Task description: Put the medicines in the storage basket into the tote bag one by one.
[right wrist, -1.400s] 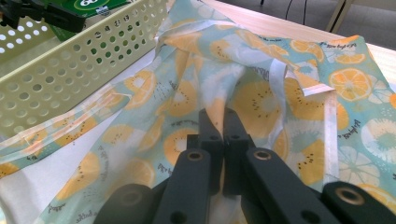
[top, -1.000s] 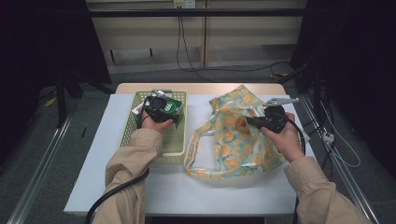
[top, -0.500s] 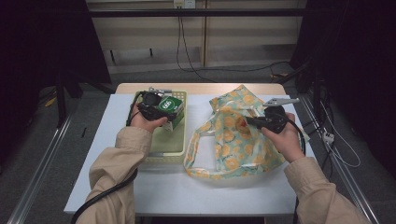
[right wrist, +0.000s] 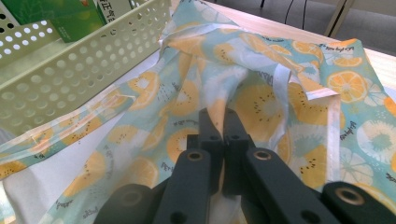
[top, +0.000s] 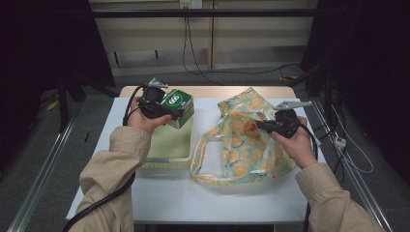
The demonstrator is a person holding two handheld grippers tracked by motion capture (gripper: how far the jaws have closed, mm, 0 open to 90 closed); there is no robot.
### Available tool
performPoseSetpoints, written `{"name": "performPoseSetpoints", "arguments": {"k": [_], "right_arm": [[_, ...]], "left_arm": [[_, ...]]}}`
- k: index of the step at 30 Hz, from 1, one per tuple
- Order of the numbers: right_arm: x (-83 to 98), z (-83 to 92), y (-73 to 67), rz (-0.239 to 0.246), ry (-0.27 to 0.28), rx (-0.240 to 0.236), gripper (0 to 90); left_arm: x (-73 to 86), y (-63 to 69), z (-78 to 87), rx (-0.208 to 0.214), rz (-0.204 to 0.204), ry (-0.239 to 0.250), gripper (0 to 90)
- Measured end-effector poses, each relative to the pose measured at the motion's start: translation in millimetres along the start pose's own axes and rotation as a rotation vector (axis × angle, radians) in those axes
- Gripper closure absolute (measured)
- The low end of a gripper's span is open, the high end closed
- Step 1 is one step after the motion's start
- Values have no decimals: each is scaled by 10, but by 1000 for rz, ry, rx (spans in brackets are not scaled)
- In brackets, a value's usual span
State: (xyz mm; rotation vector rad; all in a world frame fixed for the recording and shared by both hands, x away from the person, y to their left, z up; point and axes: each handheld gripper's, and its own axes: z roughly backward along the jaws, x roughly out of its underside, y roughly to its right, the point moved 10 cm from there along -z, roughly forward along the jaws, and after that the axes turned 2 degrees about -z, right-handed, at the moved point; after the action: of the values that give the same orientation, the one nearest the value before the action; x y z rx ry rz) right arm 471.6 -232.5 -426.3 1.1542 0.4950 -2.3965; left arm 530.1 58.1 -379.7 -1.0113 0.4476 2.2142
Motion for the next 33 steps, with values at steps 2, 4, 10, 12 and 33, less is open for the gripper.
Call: {"name": "performPoseSetpoints", "arguments": {"k": [2,4,10,12,33], "right_arm": [[2,1,0,1,-2,0,900],[5,1,2,-1,-3,-1,900],[7,-2,11,-5,-2,0,900],[13,-8,6,-6,-5,-1,900],[-9,3,-16,-10,6,-8,900]], "left_arm": [[-38,59,15,14,-13,9,163],[-81,125,22,25,-23,20,163],[-164,389,-1,96,-66,27,163],[-177,492,-21,121,-77,28,163],[-42,1579,-434,314,-237,-10,163]]}}
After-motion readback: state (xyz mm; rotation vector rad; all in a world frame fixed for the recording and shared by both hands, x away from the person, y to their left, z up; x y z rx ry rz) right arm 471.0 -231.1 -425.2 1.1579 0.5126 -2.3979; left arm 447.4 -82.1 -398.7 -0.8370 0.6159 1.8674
